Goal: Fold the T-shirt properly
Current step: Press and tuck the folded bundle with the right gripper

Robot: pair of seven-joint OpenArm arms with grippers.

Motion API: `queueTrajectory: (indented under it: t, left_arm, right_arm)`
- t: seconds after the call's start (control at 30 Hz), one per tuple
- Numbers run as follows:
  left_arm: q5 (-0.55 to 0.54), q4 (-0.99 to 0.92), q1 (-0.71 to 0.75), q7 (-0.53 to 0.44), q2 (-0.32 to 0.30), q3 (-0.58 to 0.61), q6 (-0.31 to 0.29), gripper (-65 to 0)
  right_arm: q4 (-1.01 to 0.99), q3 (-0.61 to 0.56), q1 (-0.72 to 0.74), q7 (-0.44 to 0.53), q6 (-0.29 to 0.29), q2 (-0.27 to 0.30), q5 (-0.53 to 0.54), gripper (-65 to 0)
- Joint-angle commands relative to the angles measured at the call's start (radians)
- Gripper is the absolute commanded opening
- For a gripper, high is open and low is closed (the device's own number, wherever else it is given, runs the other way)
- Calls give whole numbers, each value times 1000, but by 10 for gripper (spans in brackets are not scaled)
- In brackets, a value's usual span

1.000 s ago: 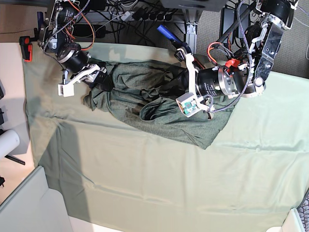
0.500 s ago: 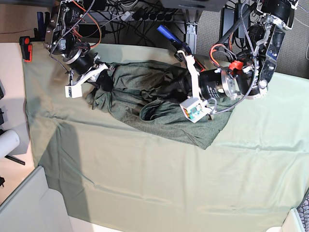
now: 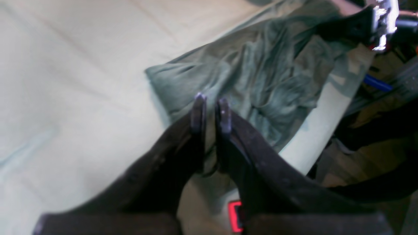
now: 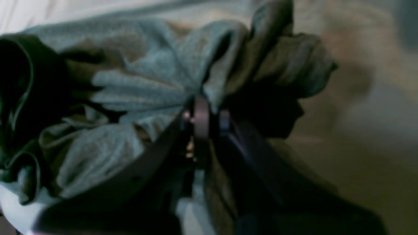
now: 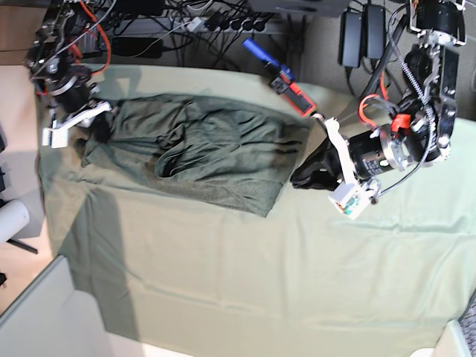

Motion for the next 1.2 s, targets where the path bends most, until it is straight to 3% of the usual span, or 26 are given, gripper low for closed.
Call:
queueTrajectory:
  t: [0.0,0.1,0.23,0.47,0.63,0.77,0.87,0.9,0.97,1.0,1.03,1.17]
  left_arm:
    - [-8,14,-10,-15,-1,-2,-16,-589]
    - [-6,14,-4,-15,-15,-2,-16,-589]
    - [0,14,10,-16,-56,-2,-16,-589]
    - [-1,14,20,-20,-152,-2,-16,-589]
    - [-7,14,23,-20,-180,-2,-16,-589]
    - [-12,14,29,-19,-181,-2,-16,-589]
    - [-31,14,31,-19,-180,-2,-16,-589]
    - [-40,14,32,-17,-180,-2,-16,-589]
    - [-56,14,32,-4,-180,-2,-16,-589]
    - [-57,14,32,-3,-180,-2,-16,-589]
    - [-56,14,32,0,-180,-2,-16,-589]
    - [-57,14,37,0,-180,-2,-16,-589]
  right_arm:
    - [14,17,8,11,18,34,53,-650]
    - [23,17,8,-25,18,50,159,-650]
    - [105,17,10,-65,19,28,213,-650]
    - [410,-33,11,-75,19,-124,216,-650]
    - [523,-248,25,-72,18,-211,89,-650]
    - [495,-457,56,-59,18,-246,-170,-650]
    - [446,-578,78,-26,18,-247,-284,-650]
    - [429,-610,80,-15,18,-247,-311,-604]
    - [402,-663,80,1,18,-247,-327,-372]
    - [398,-690,80,0,18,-247,-326,-288]
    - [398,-717,80,0,18,-247,-323,-247]
    - [412,-801,80,1,18,-247,-288,-241]
